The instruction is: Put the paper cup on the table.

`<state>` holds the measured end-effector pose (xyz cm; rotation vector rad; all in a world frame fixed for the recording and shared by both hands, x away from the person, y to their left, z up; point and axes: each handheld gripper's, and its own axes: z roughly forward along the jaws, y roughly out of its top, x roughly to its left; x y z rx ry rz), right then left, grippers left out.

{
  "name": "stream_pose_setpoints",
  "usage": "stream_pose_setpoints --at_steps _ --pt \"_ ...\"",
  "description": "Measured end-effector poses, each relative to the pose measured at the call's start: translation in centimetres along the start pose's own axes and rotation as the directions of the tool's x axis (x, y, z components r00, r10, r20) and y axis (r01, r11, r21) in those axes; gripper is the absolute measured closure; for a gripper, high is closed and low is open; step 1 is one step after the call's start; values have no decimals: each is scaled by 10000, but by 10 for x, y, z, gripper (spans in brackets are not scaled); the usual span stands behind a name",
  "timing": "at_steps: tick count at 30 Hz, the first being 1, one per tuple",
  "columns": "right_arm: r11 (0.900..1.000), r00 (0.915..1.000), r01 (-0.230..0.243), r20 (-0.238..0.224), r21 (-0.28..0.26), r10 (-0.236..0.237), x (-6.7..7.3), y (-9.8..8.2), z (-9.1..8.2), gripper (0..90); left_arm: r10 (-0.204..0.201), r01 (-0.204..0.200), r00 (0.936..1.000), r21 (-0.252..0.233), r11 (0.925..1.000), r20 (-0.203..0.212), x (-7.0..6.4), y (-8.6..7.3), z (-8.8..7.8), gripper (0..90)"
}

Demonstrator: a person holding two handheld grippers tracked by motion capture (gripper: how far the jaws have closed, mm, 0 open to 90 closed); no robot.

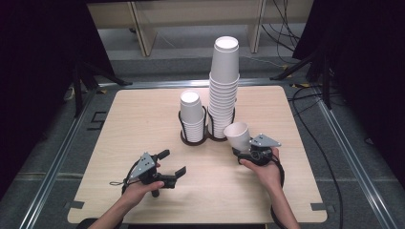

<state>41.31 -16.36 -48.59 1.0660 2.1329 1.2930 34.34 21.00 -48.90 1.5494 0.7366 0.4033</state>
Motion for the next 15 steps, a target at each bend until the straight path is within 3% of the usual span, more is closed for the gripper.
stream_pose_setpoints --at_steps 2,5,9,10,11,13,15 --pt "9999 9998 145 162 50 -146 0 0 -2 226 -22 23 10000 -13 10000 26 0 0 0 18" --pt "9998 9998 -79 -199 196 83 1 0 -4 222 26 -26 10000 27 10000 29 0 0 0 18" --pt "9997 9997 -41 -226 226 46 1 -3 -8 215 -7 7 10000 25 10000 27 0 -1 0 18" --pt "9997 10000 58 54 217 -59 2 -4 -10 213 -11 11 10000 34 10000 28 0 -1 0 18" --pt "9994 9999 -91 -91 348 94 3 -5 -10 211 -31 31 10000 -48 10000 80 0 -1 1 18" --pt "9992 9999 75 89 387 -79 2 -6 -12 200 24 -24 10000 39 10000 55 -1 -1 1 18" --pt "9981 9995 -213 -239 578 227 3 -7 -12 177 13 -13 10000 43 10000 75 -1 -1 1 18"
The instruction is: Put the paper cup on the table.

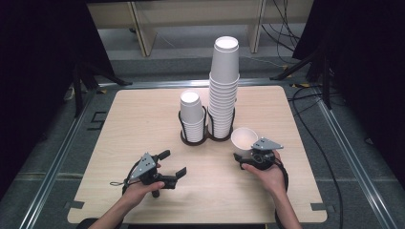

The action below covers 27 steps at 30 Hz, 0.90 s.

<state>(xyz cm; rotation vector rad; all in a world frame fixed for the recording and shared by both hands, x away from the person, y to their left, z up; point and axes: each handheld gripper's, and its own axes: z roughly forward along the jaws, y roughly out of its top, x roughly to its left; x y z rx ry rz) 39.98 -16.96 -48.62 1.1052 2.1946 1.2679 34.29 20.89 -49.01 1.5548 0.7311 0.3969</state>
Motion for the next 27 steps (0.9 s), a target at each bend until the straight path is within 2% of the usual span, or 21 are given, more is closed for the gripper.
stream_pose_setpoints --at_steps 2,4,5,7,9,10,11,13,14,15,16,18,19,20,23,24,25,26,27 --pt "9998 9997 206 122 34 -207 -1 -1 0 139 3 -3 10000 9 10000 2 0 0 0 18" --pt "10000 10000 27 88 -89 -26 0 -2 0 84 -17 17 10000 8 10000 9 0 -1 0 18" --pt "9999 9999 -132 -112 -36 132 1 -2 -1 61 -20 20 10000 12 10000 10 0 -1 0 18" --pt "9998 9998 168 75 -122 -167 1 -2 -3 43 -20 20 10000 3 10000 12 0 -1 0 18" --pt "10000 9999 85 87 -10 -85 3 -2 -5 39 7 -7 10000 40 10000 -9 0 0 -1 18" --pt "9997 9996 222 157 -122 -220 2 -2 -6 38 52 -52 10000 53 10000 -17 1 0 -2 18" --pt "10000 9999 -13 156 -48 14 3 -2 -9 37 64 -64 10000 56 10000 -29 1 0 -2 18" --pt "9999 9998 31 204 -141 -28 3 -4 -11 37 61 -61 9999 57 10000 -86 2 -1 -2 18" --pt "9998 9996 -218 183 11 218 6 -4 -16 37 64 -64 9999 46 10000 -116 3 -1 -3 18" --pt "9997 9997 194 120 -134 -192 4 -5 -16 38 40 -40 9999 27 10000 -128 3 -1 -3 18" --pt "10000 9997 20 253 -42 -19 6 -7 -20 38 84 -83 9998 38 10000 -174 4 -1 -3 18" --pt "9999 9999 96 -31 -104 -97 5 -9 -24 38 176 -175 9995 63 9998 -256 5 -1 -3 18" --pt "9998 9999 99 -12 -143 -99 6 -11 -27 39 180 -180 9995 18 9998 -274 5 -1 -3 18" --pt "9999 9994 -41 337 -106 45 8 -12 -32 38 240 -239 9992 44 9997 -325 5 -1 -4 18" --pt "9999 9993 -123 339 -114 127 9 -18 -42 39 257 -257 9991 22 9997 -340 6 -1 -4 19" --pt "9994 9985 253 492 -227 -241 7 -20 -45 41 272 -271 9990 23 9996 -358 7 -1 -4 18" --pt "9990 9984 364 436 -247 -353 6 -22 -47 42 313 -311 9988 39 9995 -372 7 -1 -4 18" --pt "9991 9980 341 547 -266 -327 6 -24 -51 42 318 -317 9987 42 9995 -393 7 -2 -4 18" --pt "9998 9985 -103 539 -172 112 8 -26 -55 42 321 -321 9987 -10 9995 -402 7 -2 -4 18"
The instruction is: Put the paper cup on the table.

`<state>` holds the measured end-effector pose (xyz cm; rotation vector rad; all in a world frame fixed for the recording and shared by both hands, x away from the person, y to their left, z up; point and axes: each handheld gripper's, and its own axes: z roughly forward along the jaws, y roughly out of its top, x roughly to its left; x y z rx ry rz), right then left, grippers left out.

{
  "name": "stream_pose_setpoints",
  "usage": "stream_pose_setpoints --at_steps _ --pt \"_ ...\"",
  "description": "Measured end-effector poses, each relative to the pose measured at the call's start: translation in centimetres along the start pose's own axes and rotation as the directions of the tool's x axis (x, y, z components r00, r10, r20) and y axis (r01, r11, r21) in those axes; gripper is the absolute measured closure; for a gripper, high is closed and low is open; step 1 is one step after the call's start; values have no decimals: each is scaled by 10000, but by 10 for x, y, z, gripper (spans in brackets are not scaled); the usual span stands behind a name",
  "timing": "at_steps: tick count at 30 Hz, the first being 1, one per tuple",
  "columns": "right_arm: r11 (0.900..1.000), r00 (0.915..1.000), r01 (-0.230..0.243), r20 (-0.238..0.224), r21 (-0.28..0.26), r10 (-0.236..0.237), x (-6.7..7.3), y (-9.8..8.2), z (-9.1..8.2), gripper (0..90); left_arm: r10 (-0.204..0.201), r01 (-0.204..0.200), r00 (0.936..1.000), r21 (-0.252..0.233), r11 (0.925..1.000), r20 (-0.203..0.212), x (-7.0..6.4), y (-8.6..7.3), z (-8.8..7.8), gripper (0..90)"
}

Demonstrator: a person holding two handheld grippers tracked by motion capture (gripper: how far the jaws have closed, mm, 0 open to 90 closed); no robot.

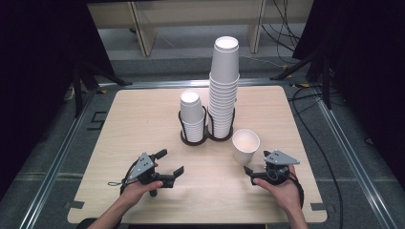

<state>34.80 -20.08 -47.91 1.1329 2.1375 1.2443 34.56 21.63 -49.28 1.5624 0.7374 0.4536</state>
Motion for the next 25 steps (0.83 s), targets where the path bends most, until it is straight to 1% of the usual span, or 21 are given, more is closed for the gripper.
stream_pose_setpoints --at_steps 1,2,3,6,7,8,10,11,12,13,14,16,17,18,19,20,21,22,23,24,25 --pt "9995 9996 283 2 -158 -283 -3 -1 -2 44 -4 4 10000 -4 10000 -22 0 0 0 18" --pt "9994 9998 197 -88 -279 -199 -3 -3 -4 44 6 -6 10000 7 10000 -37 0 0 0 18" --pt "9986 9994 343 64 -401 -341 -5 -4 -8 44 23 -23 10000 47 10000 -67 1 0 -1 18" --pt "9982 9998 69 164 -588 -60 -6 -9 -17 49 140 -138 9998 119 9998 -133 2 -1 -1 18" --pt "9975 9997 99 237 -699 -83 -7 -11 -19 50 147 -148 9999 -34 9999 -79 2 -2 1 19" --pt "9969 9991 211 380 -760 -183 -9 -12 -22 53 205 -203 9996 111 9997 -184 2 -2 0 19" --pt "9968 9991 -86 402 -801 118 -8 -17 -27 55 299 -299 9994 -24 9995 -157 3 -3 1 19" --pt "9943 9974 197 709 -1049 -122 -10 -19 -29 56 371 -371 9991 -4 9993 -181 3 -3 1 18" --pt "9938 9973 -94 716 -1106 174 -8 -21 -32 57 490 -485 9984 177 9987 -274 3 -3 0 18" --pt "9918 9962 136 871 -1273 -25 -11 -23 -34 57 538 -533 9981 182 9984 -314 3 -3 0 18" --pt "9908 9966 -56 801 -1350 166 -10 -24 -36 57 567 -562 9978 180 9983 -331 3 -3 0 18" --pt "9822 9922 199 1245 -1869 36 -13 -28 -38 68 682 -675 9971 213 9975 -335 3 -3 0 19" --pt "9808 9930 -297 1063 -1925 510 -10 -29 -41 70 683 -683 9973 1 9977 -269 3 -4 2 18" --pt "9758 9917 40 1261 -2184 242 -12 -30 -42 67 714 -715 9971 -35 9974 -249 2 -4 2 18" --pt "9710 9913 -113 1246 -2390 422 -12 -31 -42 66 719 -719 9970 -12 9974 -280 2 -4 2 18" --pt "9717 9903 -126 1312 -2360 447 -12 -32 -44 67 723 -721 9968 83 9974 -335 2 -4 2 18" --pt "9618 9869 247 1599 -2725 199 -13 -33 -44 65 722 -720 9968 65 9974 -330 2 -4 2 18" --pt "9655 9879 108 1520 -2600 299 -12 -33 -46 64 714 -713 9969 50 9974 -333 3 -4 2 18" --pt "9639 9870 214 1591 -2655 219 -13 -33 -47 64 733 -727 9966 177 9972 -378 3 -3 2 18" --pt "9581 9881 -30 1464 -2866 469 -11 -34 -47 64 730 -723 9966 198 9972 -385 2 -3 2 18" --pt "9583 9860 349 1663 -2837 133 -13 -34 -48 64 754 -746 9964 211 9970 -381 2 -3 2 19"
